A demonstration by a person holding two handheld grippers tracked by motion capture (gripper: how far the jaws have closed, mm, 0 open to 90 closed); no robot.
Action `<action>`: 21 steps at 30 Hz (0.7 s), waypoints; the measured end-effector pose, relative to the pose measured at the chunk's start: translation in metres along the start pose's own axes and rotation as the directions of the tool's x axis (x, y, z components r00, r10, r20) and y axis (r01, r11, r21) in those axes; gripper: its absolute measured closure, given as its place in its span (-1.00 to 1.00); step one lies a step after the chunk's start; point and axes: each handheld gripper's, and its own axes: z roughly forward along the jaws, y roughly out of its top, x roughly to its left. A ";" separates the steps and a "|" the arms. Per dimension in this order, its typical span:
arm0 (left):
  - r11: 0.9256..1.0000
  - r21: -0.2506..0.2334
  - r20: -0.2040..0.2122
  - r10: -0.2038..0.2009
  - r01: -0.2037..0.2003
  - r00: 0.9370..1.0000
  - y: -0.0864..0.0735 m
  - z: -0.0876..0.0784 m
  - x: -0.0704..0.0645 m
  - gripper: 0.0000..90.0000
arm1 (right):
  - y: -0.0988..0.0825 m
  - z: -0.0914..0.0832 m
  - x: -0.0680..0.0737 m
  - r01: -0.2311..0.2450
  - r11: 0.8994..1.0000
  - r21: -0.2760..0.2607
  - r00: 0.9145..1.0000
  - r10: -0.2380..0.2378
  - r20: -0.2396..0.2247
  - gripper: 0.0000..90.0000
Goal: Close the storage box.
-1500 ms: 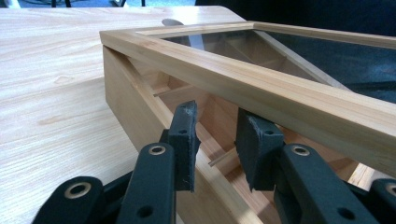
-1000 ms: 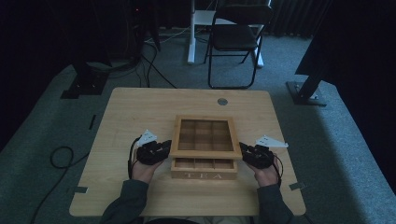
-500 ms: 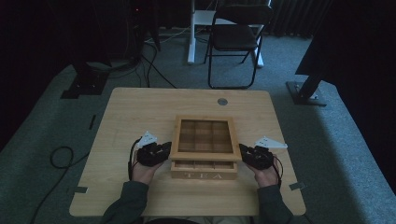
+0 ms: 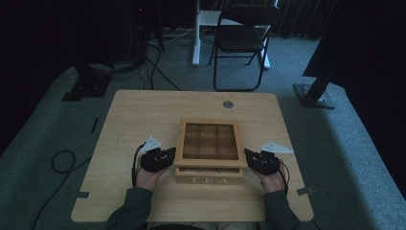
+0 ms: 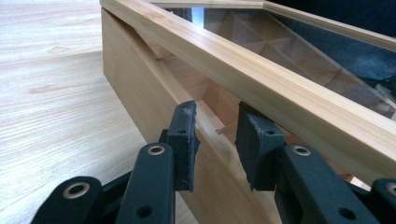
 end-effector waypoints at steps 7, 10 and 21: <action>1.000 -0.001 0.004 -0.017 0.017 1.000 -0.003 0.001 0.002 0.51 | -0.003 0.002 -0.003 -0.014 1.000 0.003 1.000 0.014 0.002 0.58; 1.000 0.000 0.000 -0.013 0.013 1.000 -0.003 0.001 0.002 0.51 | -0.003 0.003 -0.003 -0.016 1.000 0.002 1.000 0.016 -0.001 0.58; 1.000 -0.009 -0.024 -0.019 0.019 1.000 -0.004 0.000 0.003 0.47 | -0.001 0.000 0.006 0.068 0.998 0.015 0.993 -0.070 0.094 0.58</action>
